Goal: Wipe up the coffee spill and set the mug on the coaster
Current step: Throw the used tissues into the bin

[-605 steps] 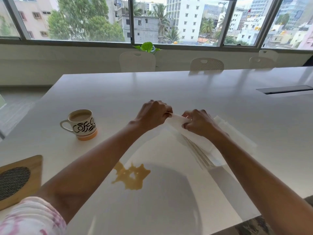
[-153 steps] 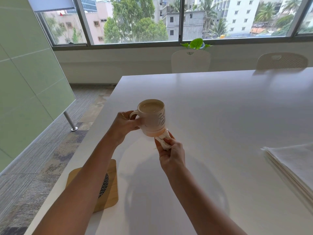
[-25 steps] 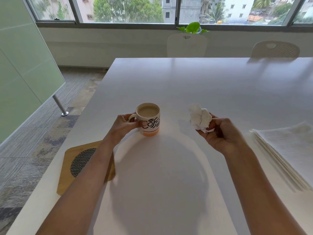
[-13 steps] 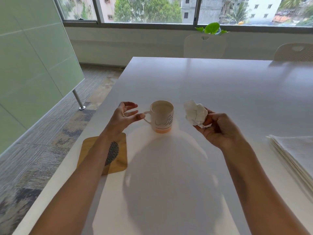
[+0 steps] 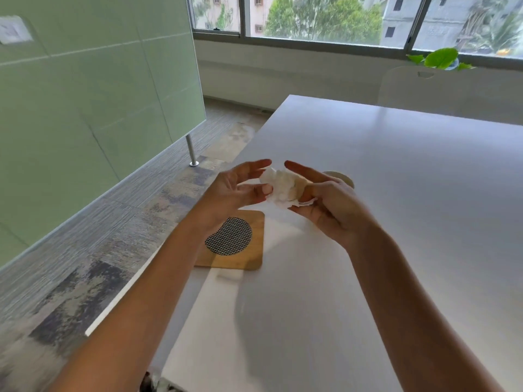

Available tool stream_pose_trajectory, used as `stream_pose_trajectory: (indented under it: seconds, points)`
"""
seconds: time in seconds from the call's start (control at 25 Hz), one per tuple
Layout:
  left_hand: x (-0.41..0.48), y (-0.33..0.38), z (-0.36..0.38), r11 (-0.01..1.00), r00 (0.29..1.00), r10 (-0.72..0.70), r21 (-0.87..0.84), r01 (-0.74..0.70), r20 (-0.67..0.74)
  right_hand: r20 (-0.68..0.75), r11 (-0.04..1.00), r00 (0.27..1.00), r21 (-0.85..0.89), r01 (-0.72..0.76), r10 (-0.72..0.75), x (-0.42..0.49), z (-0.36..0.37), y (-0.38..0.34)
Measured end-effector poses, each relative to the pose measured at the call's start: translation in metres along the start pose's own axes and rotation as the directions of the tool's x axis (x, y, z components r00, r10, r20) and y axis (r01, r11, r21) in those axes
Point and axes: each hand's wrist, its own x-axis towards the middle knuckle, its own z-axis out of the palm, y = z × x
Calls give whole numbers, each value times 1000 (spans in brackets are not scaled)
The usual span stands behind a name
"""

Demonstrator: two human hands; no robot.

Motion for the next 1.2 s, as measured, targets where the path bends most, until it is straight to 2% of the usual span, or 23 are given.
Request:
stream_pose_trajectory:
  seconds: [0.16,0.32,0.44,0.56,0.68,0.84,0.92,1.0,1.04,1.2]
  points:
    - [-37,1,-47,999,993,-27,-24,24,-111,136,994,989,-102,-39,53,9,55,27]
    - [-79,-2,-112,997,976,-42,49,53,-212,118,987,989,-143,-76,93,15,122,64]
    - [-116,-6,-165,995,955,-64,60,85,-289,166,982,977,-151,-113,138,18,179,97]
    - [-152,-13,-213,990,928,-69,88,109,-366,196,973,975,-222,-64,109,18,228,130]
    - [-190,-26,-254,983,887,-92,103,154,-452,237,943,971,-326,66,14,22,273,171]
    - [-227,-55,-296,958,837,-112,166,234,-535,217,790,971,-575,213,-104,32,320,228]
    - [-241,-73,-310,923,797,-139,214,319,-588,233,642,962,-717,270,-143,37,335,255]
    - [-250,-94,-320,874,767,-184,255,414,-615,261,451,957,-845,288,-124,39,342,276]
    - [-253,-106,-324,846,760,-205,279,454,-617,276,395,956,-871,291,-95,40,344,287]
    - [-257,-145,-330,739,726,-250,359,571,-640,266,277,963,-923,266,-39,48,347,330]
